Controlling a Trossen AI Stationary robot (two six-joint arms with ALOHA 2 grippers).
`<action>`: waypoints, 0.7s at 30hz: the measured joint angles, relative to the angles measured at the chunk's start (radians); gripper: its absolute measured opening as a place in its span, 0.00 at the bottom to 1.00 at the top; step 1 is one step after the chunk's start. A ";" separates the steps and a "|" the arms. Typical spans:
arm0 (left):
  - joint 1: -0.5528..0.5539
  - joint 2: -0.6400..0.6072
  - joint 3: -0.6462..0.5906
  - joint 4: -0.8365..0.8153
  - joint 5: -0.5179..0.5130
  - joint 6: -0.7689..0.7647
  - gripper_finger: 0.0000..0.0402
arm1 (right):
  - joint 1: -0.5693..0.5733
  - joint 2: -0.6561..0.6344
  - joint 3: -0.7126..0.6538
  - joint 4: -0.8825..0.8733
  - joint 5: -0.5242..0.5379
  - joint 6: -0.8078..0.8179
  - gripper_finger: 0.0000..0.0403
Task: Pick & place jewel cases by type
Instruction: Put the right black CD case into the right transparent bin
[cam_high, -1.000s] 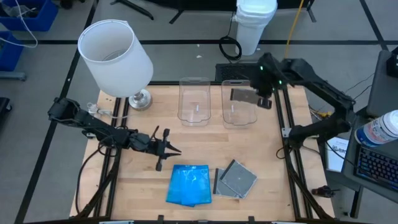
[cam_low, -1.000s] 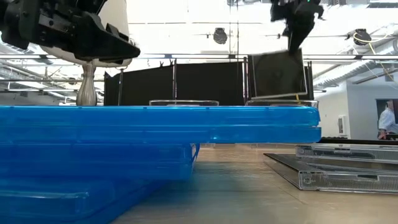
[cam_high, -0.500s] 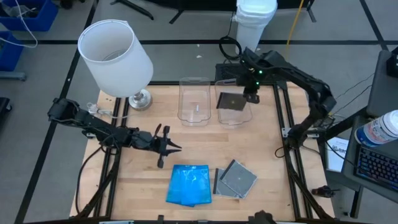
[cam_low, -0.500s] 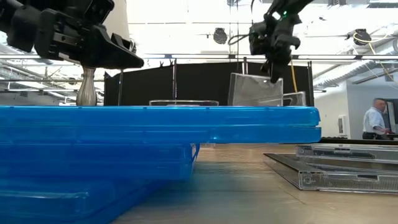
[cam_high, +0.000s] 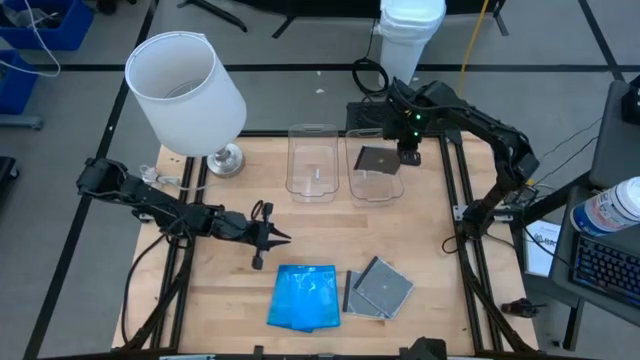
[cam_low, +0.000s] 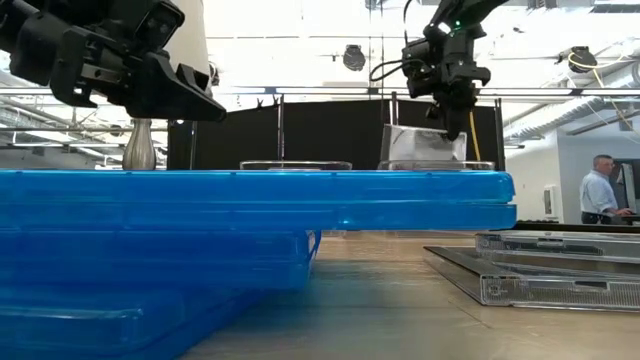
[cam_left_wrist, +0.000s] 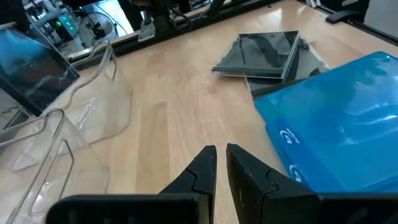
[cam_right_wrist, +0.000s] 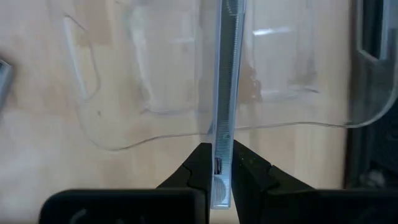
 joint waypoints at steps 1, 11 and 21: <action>0.000 0.000 0.000 0.000 0.000 0.000 0.12 | 0.000 -0.002 0.000 -0.009 0.004 -0.001 0.08; 0.000 0.000 0.000 -0.004 0.001 0.007 0.12 | 0.043 0.030 -0.003 -0.063 -0.049 -0.031 0.08; 0.000 0.000 0.000 -0.020 0.003 0.016 0.12 | 0.066 0.039 -0.156 0.031 -0.073 -0.041 0.08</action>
